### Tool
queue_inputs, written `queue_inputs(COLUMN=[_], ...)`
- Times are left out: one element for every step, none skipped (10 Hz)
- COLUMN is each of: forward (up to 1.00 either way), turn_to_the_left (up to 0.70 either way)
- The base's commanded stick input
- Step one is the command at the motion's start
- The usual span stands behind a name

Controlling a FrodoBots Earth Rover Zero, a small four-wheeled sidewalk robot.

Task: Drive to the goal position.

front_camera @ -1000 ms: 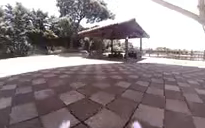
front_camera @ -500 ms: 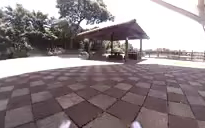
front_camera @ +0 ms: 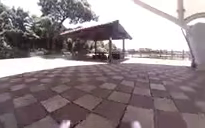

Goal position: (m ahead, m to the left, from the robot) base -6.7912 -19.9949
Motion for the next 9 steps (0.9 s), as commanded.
queue_inputs(forward=[0.00,0.00,0.00,0.00,0.00,0.00,0.00,0.00,0.00], turn_to_the_left=[-0.45,-0.45,-0.45,-0.45,-0.45,-0.45,-0.45,-0.45,-0.45])
